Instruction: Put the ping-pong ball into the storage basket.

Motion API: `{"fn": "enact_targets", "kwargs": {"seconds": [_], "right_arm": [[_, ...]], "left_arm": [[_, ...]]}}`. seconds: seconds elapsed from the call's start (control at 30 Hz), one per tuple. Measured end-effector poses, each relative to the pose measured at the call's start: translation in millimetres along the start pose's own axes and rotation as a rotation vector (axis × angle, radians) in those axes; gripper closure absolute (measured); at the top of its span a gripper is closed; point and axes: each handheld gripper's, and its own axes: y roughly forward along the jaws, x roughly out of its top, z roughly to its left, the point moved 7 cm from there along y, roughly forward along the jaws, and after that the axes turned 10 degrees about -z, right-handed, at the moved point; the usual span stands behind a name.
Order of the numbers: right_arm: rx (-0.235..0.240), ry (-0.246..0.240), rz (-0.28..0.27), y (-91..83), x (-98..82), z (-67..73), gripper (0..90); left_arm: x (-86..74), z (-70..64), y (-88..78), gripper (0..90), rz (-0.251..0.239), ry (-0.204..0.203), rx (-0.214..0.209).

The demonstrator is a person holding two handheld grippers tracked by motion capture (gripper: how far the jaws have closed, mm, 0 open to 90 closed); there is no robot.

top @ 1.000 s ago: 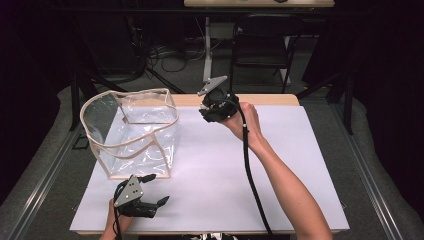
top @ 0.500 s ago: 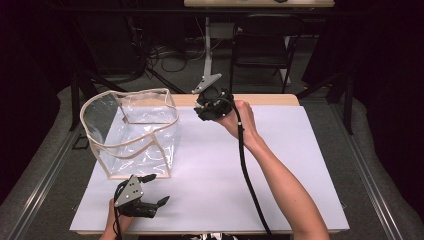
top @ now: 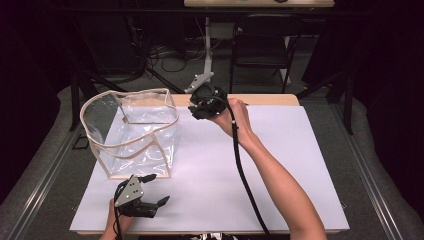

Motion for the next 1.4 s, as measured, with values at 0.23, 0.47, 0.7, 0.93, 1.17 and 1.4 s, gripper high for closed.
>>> {"fn": "enact_targets", "kwargs": {"seconds": [0.23,0.47,0.7,0.93,1.17,1.4], "right_arm": [[0.006,-0.008,-0.001,3.0,4.4,1.4,51.2],[0.009,-0.024,0.002,7.6,8.6,4.9,51.2],[0.012,-0.027,-0.005,9.6,14.3,6.5,51.2],[0.017,-0.030,-0.014,12.1,18.7,7.7,51.2],[0.021,-0.021,-0.024,13.6,24.3,6.3,51.2],[0.030,-0.016,-0.025,17.1,27.8,8.1,51.2]], "left_arm": [[0.0,-0.1,0.1,16.2,0.000,0.000,0.000],[-0.1,0.2,-0.2,16.2,0.000,0.000,0.001],[0.0,0.2,-0.2,16.2,-0.001,-0.001,0.001],[-0.1,0.1,-0.2,16.2,0.000,0.000,-0.001],[-0.3,0.5,-0.3,16.2,0.001,0.000,0.000],[-0.2,0.2,-0.1,16.2,0.000,0.001,-0.001]]}}
